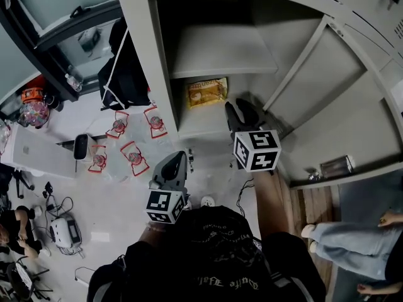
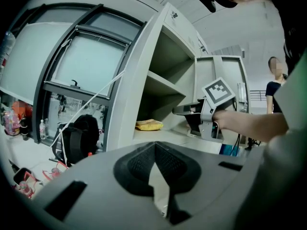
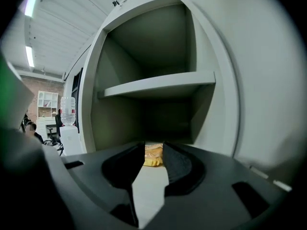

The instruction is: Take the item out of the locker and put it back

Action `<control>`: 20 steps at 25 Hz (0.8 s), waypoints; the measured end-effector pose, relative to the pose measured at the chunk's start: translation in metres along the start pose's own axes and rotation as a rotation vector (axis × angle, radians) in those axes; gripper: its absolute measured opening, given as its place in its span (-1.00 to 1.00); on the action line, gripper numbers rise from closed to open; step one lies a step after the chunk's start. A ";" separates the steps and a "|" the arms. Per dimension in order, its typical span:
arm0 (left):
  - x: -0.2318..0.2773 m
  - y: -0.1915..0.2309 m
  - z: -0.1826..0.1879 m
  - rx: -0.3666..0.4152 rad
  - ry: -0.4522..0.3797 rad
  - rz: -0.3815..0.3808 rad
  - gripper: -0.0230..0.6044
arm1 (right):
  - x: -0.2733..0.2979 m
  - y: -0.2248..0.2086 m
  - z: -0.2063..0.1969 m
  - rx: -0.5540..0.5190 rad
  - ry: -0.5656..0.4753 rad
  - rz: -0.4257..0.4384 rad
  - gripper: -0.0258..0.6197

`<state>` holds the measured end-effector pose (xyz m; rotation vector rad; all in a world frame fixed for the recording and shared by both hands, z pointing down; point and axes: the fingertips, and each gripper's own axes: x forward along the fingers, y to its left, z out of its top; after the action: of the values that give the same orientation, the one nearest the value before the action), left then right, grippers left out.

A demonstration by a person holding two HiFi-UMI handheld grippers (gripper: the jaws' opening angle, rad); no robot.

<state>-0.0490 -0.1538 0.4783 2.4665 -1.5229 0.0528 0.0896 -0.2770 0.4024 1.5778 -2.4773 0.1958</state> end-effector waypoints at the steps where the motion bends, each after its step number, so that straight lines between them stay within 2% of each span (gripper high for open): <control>1: 0.000 -0.002 0.001 0.000 -0.001 -0.004 -0.90 | -0.004 0.000 0.001 0.005 -0.008 -0.003 -0.56; 14: 0.006 -0.015 0.007 -0.008 -0.008 -0.029 -0.90 | -0.060 0.001 -0.026 0.075 -0.072 -0.066 -0.56; 20: 0.011 -0.027 0.006 -0.002 -0.005 -0.069 -0.90 | -0.079 0.004 -0.047 0.094 -0.048 -0.096 -0.56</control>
<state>-0.0208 -0.1532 0.4690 2.5175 -1.4381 0.0331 0.1235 -0.1953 0.4297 1.7548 -2.4542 0.2667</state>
